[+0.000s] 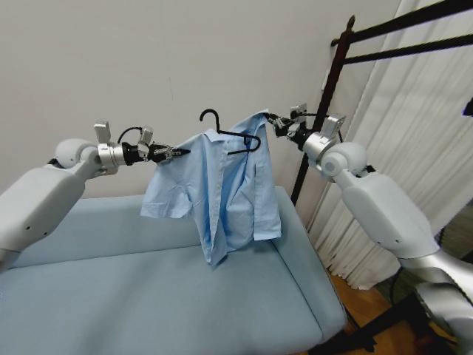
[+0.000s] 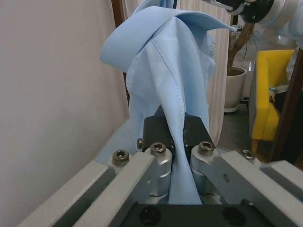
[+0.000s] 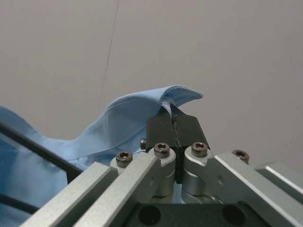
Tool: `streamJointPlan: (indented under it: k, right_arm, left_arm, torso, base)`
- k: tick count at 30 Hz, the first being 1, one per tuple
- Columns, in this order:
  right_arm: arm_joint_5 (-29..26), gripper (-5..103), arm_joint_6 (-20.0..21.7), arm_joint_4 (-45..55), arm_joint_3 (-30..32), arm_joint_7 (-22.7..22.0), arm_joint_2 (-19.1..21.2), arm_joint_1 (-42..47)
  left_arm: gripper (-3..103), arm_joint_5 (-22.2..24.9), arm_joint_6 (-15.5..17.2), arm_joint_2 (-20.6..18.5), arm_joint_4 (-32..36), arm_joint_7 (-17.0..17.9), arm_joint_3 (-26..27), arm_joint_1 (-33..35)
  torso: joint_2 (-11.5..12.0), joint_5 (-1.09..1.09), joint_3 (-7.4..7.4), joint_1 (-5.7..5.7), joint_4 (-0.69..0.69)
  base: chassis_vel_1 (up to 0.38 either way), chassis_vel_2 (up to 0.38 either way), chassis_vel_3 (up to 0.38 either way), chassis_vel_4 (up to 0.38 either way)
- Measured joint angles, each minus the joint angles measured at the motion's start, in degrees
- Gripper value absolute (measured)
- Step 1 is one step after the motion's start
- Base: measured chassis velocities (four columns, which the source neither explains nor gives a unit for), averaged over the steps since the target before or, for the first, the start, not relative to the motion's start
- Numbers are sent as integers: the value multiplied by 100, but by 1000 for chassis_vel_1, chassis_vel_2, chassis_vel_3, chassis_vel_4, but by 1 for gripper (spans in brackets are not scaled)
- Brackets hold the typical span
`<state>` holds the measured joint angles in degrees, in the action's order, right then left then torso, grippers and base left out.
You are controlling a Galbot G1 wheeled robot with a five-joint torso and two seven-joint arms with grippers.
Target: Pick up the clothes from the sofa and hang them on the clothes hanger.
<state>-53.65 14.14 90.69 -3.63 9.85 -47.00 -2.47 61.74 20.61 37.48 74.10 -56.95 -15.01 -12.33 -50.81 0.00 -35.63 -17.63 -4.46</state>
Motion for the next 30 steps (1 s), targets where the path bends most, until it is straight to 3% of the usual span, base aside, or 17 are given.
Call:
streamJointPlan:
  k: [19,30]
  right_arm:
    - [5,0,-20,-178,-6,103,-35,-42]
    - [-12,0,166,77,-62,-180,-19,-96]
  left_arm:
    - [2,-16,-37,-59,-168,0,54,-34]
    - [2,-230,27,295,-120,567,-63,-15]
  torso:
    - [0,-1,0,0,1]
    - [0,1,0,0,-1]
  base:
    - [0,0,0,0]
    - [0,0,0,0]
